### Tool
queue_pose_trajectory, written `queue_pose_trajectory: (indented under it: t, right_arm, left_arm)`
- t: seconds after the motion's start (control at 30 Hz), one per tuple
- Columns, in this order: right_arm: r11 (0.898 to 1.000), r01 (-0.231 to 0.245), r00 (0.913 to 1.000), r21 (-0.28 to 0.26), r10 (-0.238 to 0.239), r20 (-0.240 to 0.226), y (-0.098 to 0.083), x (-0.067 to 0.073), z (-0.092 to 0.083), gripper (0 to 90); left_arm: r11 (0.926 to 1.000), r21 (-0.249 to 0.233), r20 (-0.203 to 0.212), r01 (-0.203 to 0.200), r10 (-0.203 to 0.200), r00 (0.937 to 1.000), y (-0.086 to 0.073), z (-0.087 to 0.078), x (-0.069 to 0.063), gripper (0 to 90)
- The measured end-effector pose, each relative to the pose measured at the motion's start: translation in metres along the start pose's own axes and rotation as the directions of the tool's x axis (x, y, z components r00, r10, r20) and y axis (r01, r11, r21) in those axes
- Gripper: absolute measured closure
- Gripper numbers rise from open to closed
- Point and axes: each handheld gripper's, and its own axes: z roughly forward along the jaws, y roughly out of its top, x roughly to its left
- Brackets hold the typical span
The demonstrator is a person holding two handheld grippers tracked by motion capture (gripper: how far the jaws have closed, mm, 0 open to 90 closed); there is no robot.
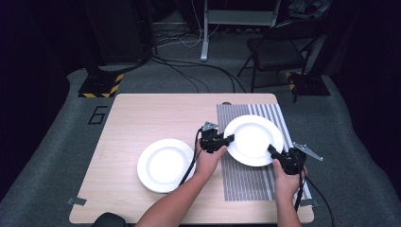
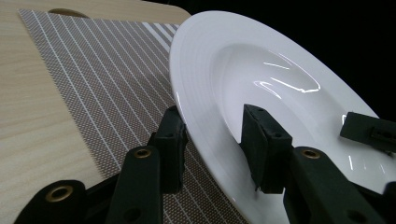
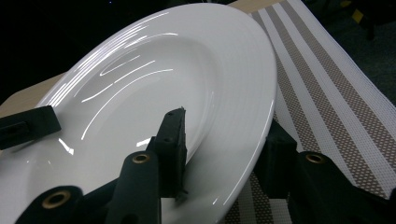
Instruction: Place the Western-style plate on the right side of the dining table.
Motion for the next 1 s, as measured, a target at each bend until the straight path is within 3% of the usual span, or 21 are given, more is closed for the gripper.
queue_pose_trajectory:
  t: [0.2, 0.77, 1.0]
  right_arm:
    - [1.0, -0.001, 1.0, 0.018, 0.001, 0.009, -0.004, -0.008, 0.0, 58.1]
    - [0.997, -0.026, 0.9994, 0.07, 0.024, 0.026, -0.015, -0.017, 0.001, 59.8]
    - [0.995, -0.039, 0.9988, 0.093, 0.036, 0.034, -0.019, -0.019, 0.004, 59.8]
  left_arm:
    - [0.9999, 0.009, 0.0, -0.014, 0.014, 0.9999, -0.005, 0.006, -0.002, 61.4]
    - [0.998, 0.055, -0.002, 0.03, -0.03, 0.9995, -0.022, 0.016, 0.002, 61.4]
    - [0.9981, 0.059, -0.011, 0.018, -0.018, 0.9998, -0.026, 0.019, 0.005, 61.4]
